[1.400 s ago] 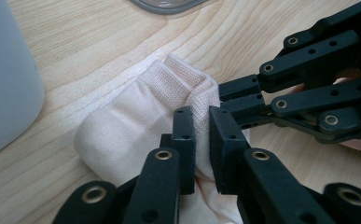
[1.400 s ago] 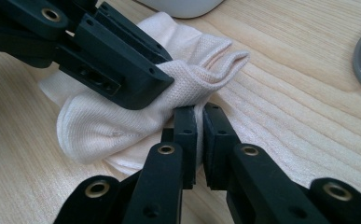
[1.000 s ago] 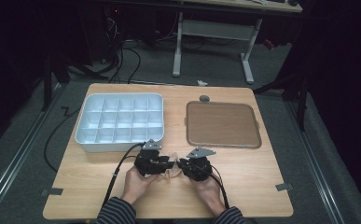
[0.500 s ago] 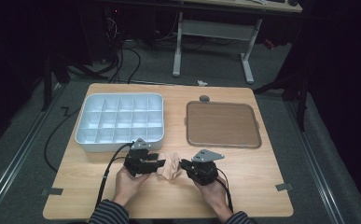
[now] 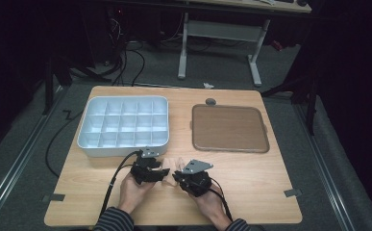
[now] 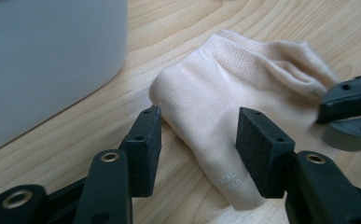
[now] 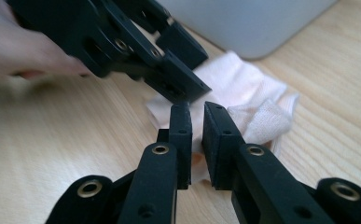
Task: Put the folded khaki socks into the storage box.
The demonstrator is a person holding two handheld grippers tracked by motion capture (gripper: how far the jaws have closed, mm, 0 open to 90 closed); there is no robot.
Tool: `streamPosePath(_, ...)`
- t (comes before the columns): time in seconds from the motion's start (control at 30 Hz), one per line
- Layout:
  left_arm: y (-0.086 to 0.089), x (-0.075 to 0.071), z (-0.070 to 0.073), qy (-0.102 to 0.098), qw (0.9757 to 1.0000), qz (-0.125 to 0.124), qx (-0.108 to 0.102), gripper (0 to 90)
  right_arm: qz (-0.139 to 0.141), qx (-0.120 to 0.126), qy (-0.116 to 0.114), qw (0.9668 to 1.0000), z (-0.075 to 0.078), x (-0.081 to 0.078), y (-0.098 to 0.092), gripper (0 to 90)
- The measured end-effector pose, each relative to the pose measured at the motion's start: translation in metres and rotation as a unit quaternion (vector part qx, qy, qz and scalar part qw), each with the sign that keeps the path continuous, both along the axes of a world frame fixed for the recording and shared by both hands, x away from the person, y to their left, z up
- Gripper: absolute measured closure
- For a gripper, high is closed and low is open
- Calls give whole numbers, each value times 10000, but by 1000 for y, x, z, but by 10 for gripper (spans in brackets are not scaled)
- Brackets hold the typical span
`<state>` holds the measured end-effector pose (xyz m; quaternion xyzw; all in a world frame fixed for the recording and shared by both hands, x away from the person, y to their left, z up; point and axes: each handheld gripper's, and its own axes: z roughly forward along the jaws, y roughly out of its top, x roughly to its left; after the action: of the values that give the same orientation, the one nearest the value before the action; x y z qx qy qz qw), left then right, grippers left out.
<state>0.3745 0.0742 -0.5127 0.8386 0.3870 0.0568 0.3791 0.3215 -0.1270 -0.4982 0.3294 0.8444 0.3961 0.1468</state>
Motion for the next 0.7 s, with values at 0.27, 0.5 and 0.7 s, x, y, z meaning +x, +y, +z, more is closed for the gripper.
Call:
streamPosePath(0.27, 0, -2, -7, -65, 9999, 61, 116, 535, -234, -214, 133, 9994, -13, 8, -9, 816)
streamPosePath(0.5, -1, -3, -9, -86, 9997, 74, 197, 537, -409, -284, 95, 9987, -17, 13, -16, 816)
streamPosePath(0.7, 0, -4, -10, -127, 9997, 89, 208, 526, -517, -328, 137, 9980, -22, 18, -22, 816)
